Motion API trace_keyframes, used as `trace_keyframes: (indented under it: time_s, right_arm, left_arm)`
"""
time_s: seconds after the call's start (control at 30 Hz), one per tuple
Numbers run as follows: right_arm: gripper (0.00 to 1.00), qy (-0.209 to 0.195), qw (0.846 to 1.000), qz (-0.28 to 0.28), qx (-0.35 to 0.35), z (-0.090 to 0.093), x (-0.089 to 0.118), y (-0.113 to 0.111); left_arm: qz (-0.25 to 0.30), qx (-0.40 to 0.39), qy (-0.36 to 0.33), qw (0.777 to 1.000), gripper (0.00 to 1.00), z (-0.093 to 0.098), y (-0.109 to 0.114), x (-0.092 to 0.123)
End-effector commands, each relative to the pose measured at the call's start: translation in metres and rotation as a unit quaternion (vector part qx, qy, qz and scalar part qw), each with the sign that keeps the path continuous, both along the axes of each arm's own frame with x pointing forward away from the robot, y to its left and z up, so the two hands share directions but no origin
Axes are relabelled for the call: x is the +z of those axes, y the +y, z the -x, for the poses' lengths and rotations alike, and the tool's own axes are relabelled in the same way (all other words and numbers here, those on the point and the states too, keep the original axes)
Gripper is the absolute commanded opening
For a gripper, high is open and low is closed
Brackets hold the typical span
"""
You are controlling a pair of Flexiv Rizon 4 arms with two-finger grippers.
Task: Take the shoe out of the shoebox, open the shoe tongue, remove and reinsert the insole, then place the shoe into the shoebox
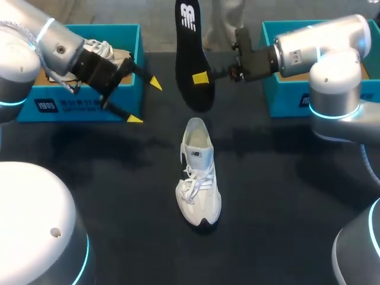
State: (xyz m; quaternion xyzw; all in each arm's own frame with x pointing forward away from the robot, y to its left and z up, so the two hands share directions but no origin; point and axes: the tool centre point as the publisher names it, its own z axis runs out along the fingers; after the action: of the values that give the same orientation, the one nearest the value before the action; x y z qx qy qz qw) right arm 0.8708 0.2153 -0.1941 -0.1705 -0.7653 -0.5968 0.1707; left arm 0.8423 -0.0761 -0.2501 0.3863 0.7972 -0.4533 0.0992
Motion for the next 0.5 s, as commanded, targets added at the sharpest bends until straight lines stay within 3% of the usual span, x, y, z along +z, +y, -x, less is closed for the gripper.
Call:
trace_keyframes:
  time_s: [0.03,0.5]
  right_arm:
    - [0.00,-0.013,1.000,-0.001,0.011,-0.004,-0.003,0.007]
    - [0.00,-0.017,1.000,-0.007,0.023,0.013,-0.023,0.010]
  left_arm:
    - [-0.057,0.053,0.037,0.996,1.00,0.010,0.003,-0.003]
    - [-0.080,0.092,0.033,0.992,1.00,0.003,0.009,-0.041]
